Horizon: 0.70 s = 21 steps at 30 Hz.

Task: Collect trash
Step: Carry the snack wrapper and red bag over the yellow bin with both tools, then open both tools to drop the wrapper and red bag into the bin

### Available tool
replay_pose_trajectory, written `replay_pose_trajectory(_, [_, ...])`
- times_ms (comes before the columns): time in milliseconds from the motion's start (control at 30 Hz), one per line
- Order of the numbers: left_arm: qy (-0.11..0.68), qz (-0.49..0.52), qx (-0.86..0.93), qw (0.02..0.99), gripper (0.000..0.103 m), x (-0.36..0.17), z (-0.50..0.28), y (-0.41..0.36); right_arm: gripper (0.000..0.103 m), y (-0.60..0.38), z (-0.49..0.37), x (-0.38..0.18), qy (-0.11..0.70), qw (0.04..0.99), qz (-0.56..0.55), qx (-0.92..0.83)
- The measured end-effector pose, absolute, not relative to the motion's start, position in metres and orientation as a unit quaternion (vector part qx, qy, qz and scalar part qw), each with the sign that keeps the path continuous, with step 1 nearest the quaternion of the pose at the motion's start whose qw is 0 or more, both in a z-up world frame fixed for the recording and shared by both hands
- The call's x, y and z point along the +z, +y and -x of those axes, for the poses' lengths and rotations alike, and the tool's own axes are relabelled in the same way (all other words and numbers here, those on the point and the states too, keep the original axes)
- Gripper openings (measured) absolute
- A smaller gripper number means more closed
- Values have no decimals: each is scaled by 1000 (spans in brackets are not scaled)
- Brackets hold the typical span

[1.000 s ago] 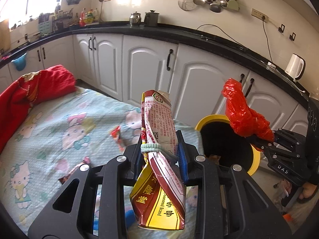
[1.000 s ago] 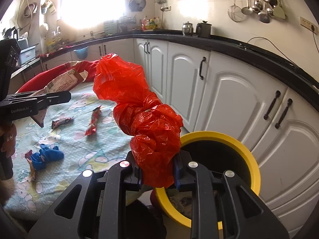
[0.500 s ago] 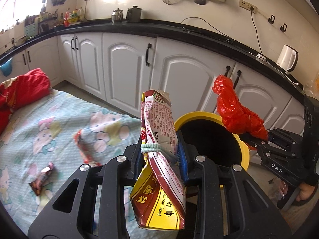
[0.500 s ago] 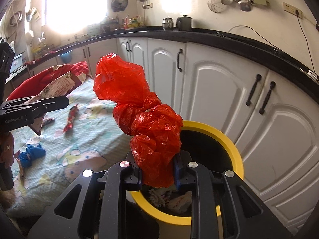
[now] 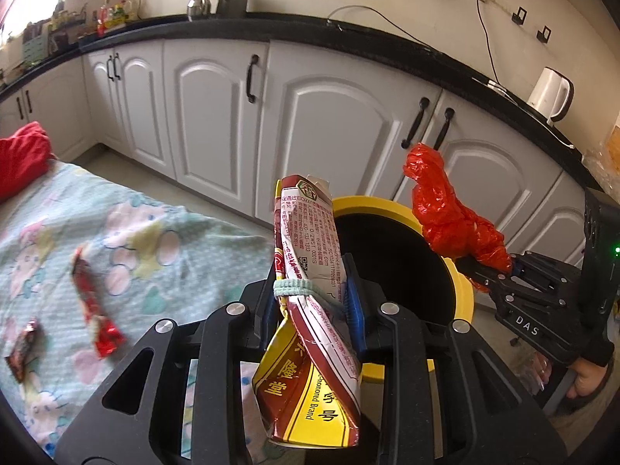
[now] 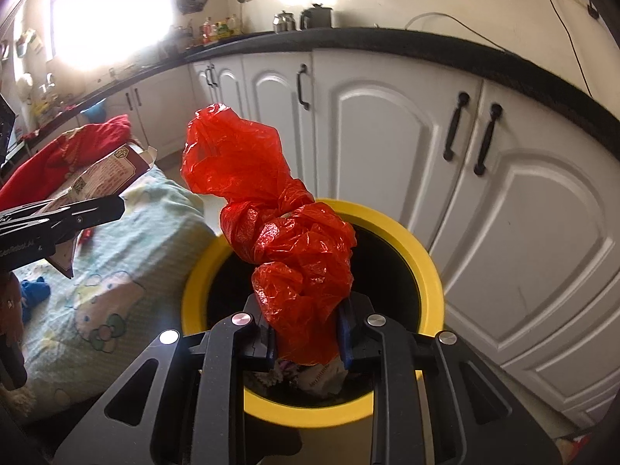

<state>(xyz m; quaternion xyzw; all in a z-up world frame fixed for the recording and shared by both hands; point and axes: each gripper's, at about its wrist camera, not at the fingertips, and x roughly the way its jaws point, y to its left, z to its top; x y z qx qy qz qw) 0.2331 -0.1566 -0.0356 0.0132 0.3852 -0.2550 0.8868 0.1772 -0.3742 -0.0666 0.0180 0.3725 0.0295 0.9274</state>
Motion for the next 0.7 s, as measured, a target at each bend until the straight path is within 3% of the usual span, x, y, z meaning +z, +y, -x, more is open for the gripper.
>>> replay_pose_trajectory(533, [435, -28, -290, 852, 23, -81, -260, -216, 26, -405, -194, -112, 428, 900, -80, 1])
replay_pose_trajectory(700, [439, -35, -291, 849, 25, -84, -266, -228, 35, -410, -197, -121, 437, 895, -87, -9])
